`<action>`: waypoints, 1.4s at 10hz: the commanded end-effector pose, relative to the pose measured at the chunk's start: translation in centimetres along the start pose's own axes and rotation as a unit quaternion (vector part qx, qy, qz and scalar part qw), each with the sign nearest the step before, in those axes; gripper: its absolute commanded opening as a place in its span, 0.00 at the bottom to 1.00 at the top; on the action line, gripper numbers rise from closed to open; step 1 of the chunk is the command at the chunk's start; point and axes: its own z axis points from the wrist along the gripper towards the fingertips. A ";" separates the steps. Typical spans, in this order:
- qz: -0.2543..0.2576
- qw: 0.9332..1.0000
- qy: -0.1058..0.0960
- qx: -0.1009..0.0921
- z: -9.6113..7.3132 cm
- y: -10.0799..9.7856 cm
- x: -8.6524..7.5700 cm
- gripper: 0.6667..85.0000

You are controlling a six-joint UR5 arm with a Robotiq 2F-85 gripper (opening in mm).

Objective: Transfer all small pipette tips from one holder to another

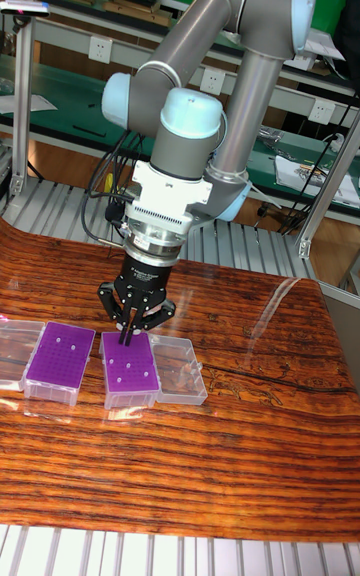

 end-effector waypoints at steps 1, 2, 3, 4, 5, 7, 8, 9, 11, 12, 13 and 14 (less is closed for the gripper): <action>0.009 1.000 0.003 -0.003 -0.7 0.0 -0.4 0.01; 0.009 1.000 0.004 -0.004 -0.9 0.1 -0.5 0.01; 0.009 1.000 0.006 -0.001 -1.2 0.0 -0.5 0.01; 0.010 1.000 0.006 -0.001 -1.4 0.0 -0.6 0.01; 0.010 1.000 0.006 -0.001 -1.5 -0.1 -0.6 0.01; 0.009 1.000 0.009 0.000 -2.1 -0.3 -0.7 0.01; 0.007 1.000 0.010 0.000 -2.3 -0.4 -0.7 0.01; 0.006 1.000 0.010 0.000 -2.4 -0.5 -0.7 0.01; -0.002 1.000 0.010 0.001 -2.6 -0.7 -0.9 0.01; -0.007 1.000 0.010 0.001 -2.6 -0.9 -1.1 0.01; -0.015 1.000 0.011 0.002 -2.7 -1.3 -1.3 0.01; -0.025 1.000 0.011 0.007 -2.9 -2.1 -1.7 0.01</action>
